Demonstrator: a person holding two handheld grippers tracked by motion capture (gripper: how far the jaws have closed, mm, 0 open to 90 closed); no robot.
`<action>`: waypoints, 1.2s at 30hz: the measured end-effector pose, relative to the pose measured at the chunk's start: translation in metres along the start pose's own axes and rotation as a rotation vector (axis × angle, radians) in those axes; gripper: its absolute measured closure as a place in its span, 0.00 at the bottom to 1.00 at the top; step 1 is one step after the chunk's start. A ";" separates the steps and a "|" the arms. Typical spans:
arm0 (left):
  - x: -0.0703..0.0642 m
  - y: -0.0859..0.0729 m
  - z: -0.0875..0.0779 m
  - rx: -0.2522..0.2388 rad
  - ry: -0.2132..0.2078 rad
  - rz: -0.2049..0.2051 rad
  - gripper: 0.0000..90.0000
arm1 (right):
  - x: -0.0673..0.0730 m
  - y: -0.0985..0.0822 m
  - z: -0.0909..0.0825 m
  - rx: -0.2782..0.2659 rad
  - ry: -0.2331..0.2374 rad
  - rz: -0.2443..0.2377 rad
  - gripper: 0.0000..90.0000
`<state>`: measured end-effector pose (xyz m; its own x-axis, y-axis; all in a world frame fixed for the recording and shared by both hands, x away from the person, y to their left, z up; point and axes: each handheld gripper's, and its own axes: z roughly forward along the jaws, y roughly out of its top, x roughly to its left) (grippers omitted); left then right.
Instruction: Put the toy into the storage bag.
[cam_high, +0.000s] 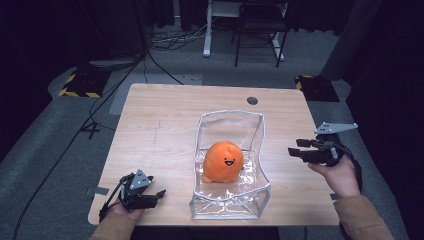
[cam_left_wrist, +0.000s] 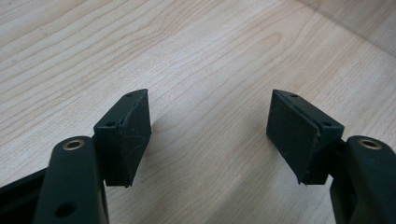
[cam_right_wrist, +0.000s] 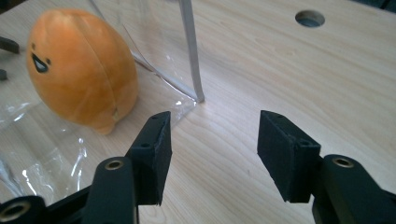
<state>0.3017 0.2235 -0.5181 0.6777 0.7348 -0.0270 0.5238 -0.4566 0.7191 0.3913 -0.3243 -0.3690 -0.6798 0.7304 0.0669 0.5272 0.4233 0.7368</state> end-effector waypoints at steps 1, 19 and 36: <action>0.000 0.000 0.000 0.000 0.000 0.000 0.34 | -0.001 -0.003 0.001 0.004 -0.004 0.003 0.50; 0.000 0.000 0.000 0.000 0.001 0.000 0.34 | -0.007 -0.067 0.037 0.080 -0.005 0.089 0.50; 0.000 0.000 0.000 0.000 0.001 0.001 0.34 | 0.006 -0.100 0.060 0.104 -0.022 0.045 0.49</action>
<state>0.3016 0.2235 -0.5181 0.6778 0.7347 -0.0260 0.5230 -0.4570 0.7194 0.3652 -0.3304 -0.4828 -0.6437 0.7608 0.0827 0.6075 0.4423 0.6598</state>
